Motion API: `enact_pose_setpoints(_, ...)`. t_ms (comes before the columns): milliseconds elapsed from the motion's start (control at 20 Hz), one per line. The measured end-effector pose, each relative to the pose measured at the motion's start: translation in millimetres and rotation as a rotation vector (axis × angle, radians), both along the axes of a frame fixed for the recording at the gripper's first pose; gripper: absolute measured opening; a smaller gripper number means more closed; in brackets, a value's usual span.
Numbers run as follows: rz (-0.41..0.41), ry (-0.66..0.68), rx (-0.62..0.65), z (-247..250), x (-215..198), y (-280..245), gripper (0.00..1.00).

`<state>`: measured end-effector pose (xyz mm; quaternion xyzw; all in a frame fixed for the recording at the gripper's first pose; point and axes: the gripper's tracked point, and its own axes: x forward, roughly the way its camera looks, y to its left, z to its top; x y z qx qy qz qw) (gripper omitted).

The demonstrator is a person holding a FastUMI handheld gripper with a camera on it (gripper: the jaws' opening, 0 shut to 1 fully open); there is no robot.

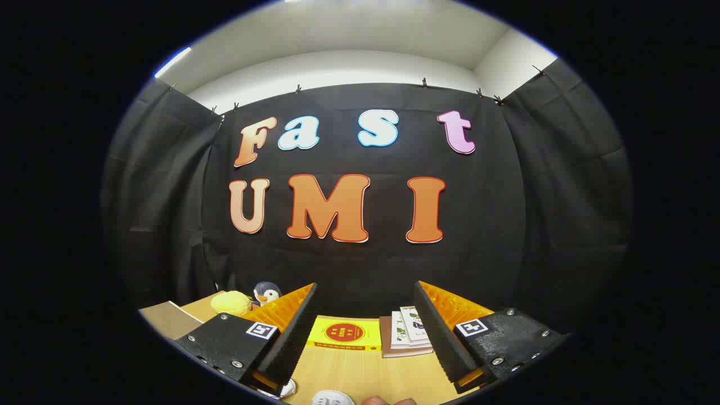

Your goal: Open the storage box then place both shoes into the box .Put the left shoe in first, then the right shoe, with the right side of both shoes facing outward in a uniform manner.

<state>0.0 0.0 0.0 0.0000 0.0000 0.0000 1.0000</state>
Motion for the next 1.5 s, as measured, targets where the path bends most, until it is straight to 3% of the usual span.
enact_pose_setpoints(450, 0.058, 0.021, 0.036, 22, 1, 50, 0.99)
enact_pose_setpoints(650, 0.044, 0.053, 0.006, 24, 1, 58, 0.99)
enact_pose_setpoints(1250, 0.127, -0.027, 0.015, 67, -3, 96, 0.99)
enact_pose_setpoints(1500, 0.212, 0.127, 0.086, 12, -7, 127, 1.0)
